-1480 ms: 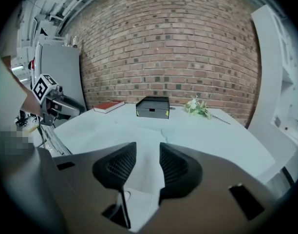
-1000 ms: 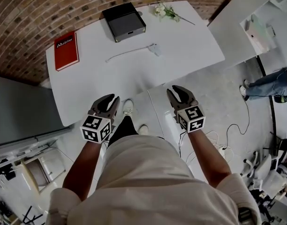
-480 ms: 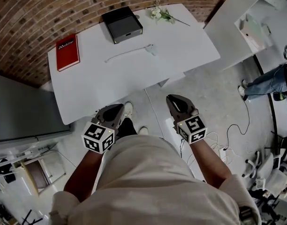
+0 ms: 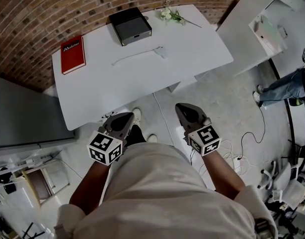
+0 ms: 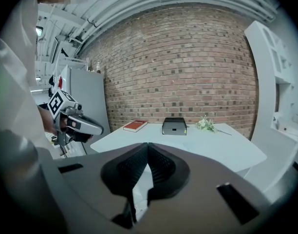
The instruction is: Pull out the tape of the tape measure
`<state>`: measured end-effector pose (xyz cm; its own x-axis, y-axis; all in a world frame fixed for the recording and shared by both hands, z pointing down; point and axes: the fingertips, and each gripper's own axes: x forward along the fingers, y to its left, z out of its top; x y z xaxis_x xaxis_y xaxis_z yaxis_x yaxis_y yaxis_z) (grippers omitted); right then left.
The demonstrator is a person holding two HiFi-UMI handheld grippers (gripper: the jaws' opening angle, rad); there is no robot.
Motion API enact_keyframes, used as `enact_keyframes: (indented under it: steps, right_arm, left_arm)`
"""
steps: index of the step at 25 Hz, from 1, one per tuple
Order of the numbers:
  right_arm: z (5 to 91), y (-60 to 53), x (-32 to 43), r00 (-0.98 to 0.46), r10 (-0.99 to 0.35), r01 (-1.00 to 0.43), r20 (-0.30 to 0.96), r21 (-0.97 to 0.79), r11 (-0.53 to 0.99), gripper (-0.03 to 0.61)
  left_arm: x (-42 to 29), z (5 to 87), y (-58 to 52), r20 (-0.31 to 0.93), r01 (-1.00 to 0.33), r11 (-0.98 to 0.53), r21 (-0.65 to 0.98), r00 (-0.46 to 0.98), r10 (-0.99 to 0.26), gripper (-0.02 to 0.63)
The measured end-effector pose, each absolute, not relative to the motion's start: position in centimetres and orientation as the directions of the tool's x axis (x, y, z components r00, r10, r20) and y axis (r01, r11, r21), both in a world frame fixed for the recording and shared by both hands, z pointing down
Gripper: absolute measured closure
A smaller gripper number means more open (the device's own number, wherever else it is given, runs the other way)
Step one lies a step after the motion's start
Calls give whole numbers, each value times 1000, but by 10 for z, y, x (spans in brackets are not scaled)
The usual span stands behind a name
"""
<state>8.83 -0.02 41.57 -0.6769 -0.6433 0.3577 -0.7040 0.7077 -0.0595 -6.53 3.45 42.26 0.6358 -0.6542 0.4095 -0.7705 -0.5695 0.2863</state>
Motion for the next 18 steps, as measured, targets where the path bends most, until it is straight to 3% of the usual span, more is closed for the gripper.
enact_keyframes:
  steps: [18]
  right_arm:
    - [410,10,86,-685,-644,-701,341,-67,710,574]
  left_arm:
    - [-61,430,40,424,-770,-572,284,635,-645,618]
